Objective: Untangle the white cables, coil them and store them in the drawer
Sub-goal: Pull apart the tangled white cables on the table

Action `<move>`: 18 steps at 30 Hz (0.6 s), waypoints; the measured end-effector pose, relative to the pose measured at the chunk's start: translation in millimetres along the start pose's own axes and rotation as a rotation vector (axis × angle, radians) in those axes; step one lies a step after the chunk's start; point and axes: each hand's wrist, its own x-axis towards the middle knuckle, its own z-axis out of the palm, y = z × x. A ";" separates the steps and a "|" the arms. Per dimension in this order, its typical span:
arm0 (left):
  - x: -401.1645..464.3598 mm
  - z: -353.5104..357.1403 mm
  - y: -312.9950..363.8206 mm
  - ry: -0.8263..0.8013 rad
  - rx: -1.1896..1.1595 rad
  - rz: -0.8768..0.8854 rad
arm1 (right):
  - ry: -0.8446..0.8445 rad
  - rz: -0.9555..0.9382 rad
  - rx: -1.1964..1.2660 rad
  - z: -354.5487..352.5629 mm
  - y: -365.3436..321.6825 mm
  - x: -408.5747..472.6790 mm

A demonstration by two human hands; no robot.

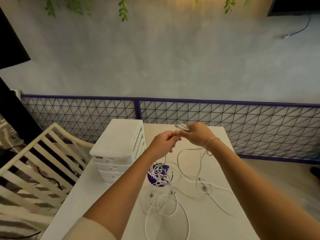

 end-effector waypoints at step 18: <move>-32.0 -32.2 -112.2 -0.063 0.269 -0.425 | 0.462 0.101 0.261 -7.3 0.7 9.4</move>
